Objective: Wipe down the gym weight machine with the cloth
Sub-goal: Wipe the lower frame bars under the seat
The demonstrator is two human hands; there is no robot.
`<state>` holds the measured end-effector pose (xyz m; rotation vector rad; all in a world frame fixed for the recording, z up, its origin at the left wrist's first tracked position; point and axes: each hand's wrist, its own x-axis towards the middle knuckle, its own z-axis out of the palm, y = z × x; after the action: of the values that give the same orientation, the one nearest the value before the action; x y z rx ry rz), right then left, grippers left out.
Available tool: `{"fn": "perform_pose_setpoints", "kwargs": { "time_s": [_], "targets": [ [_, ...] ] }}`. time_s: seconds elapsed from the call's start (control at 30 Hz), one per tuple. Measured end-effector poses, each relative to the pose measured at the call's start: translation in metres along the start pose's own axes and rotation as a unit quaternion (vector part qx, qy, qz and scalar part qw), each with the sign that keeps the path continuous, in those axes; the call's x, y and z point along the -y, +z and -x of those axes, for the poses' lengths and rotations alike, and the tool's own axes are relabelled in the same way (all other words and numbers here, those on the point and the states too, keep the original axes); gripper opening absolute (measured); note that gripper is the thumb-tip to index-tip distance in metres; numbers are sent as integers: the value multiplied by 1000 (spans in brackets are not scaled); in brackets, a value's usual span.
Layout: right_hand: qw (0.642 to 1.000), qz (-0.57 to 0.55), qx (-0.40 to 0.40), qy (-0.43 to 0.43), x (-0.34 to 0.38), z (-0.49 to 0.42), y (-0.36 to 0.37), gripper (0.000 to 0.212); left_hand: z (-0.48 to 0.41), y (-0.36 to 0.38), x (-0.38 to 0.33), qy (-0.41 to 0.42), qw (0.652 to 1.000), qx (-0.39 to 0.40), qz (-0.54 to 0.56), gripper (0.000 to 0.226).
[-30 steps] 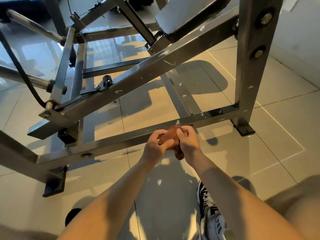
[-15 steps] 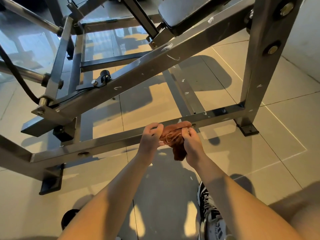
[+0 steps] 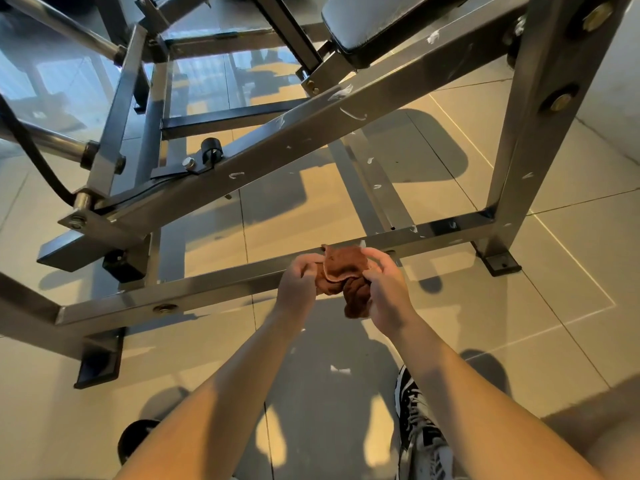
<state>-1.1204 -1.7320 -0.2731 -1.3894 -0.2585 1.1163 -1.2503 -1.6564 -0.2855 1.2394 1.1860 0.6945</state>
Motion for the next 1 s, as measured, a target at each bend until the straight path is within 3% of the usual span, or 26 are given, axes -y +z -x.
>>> {"fn": "perform_pose_setpoints", "kwargs": {
  "time_s": [0.1, 0.17, 0.27, 0.4, 0.57, 0.67, 0.73, 0.8, 0.9, 1.0],
  "targets": [
    [999, -40, 26, 8, 6, 1, 1, 53, 5, 5, -5, -22, 997, 61, 38, 22],
    [998, -40, 40, 5, 9, 4, 3, 56, 6, 7, -4, 11, 997, 72, -4, 25],
    [999, -13, 51, -3, 9, 8, 6, 55, 5, 7, -4, 22, 998, 14, -60, 23],
    [999, -10, 38, 18, 6, 9, 13, 28, 4, 8, -4, -30, 998, -10, 45, 22],
    [1000, 17, -24, 0, 3, 2, 9, 33, 6, 11, -15, -62, 979, -43, 187, 26],
    [998, -21, -52, -23, 7, 4, 4, 36, 4, 12, -12, -89, 968, -99, 211, 21],
    [997, -59, -45, -24, 9, 6, 5, 41, 6, 13, -10, -116, 967, -110, 196, 30],
    [995, -90, -28, -13, 9, 5, 6, 42, 10, 13, -8, -70, 987, -104, 99, 35],
    [994, -104, 15, 8, 8, 3, 6, 36, 6, 11, -2, 33, 997, -47, -54, 24],
    [990, -100, 96, 21, 7, 5, 11, 36, 11, 11, -4, -9, 998, 66, 12, 34]
  ]
}}
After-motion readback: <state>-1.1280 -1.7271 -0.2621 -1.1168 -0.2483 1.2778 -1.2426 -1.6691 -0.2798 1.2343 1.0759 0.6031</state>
